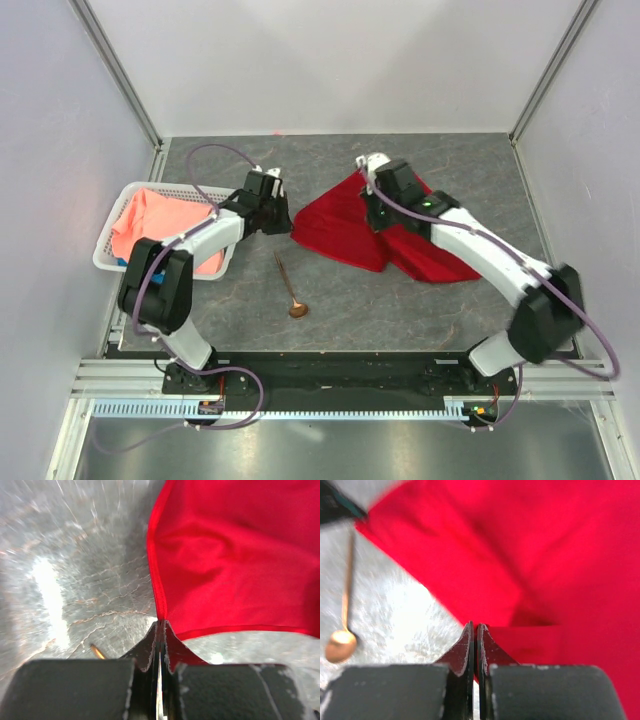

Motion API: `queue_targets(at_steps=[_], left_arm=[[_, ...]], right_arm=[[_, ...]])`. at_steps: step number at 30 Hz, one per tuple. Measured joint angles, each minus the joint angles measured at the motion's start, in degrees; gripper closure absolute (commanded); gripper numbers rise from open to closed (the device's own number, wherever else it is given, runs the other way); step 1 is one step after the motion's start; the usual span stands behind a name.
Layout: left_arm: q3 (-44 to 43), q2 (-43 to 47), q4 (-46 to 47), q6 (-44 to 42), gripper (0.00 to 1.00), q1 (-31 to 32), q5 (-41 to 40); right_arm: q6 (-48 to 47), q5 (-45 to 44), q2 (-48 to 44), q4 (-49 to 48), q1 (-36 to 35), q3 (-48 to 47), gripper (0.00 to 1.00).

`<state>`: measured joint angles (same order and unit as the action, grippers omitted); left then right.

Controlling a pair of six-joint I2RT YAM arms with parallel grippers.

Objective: Fold the napkin, place the utensils inside, and roll it up
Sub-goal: Flatten the napkin out

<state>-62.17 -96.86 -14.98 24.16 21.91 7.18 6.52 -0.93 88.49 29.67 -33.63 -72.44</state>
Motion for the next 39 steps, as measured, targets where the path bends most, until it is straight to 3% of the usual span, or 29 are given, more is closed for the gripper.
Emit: queue_targets(at_steps=[12,24,30,35,39], left_arm=[[-2.1,18.7,-4.5,0.8,0.98,-4.2,5.2],[-16.6,38.3,-13.1,1.8,0.98,-9.1,11.1],[-20.5,36.6,-13.8,2.2,0.98,-9.1,13.9],[-23.1,26.6,-13.7,2.2,0.98,-9.1,15.8],[-27.6,15.0,-14.1,2.2,0.98,-9.1,16.0]], right_arm=[[-5.8,-13.2,-31.6,4.2,0.2,-9.4,1.00],[-8.9,-14.7,-39.6,9.0,0.2,-25.0,1.00],[-11.2,-19.7,-38.9,8.1,0.2,-25.0,1.00],[-14.3,-25.0,-33.3,4.2,0.7,-17.2,1.00],[-16.0,-22.5,-25.0,-0.6,7.7,-12.2,1.00]])
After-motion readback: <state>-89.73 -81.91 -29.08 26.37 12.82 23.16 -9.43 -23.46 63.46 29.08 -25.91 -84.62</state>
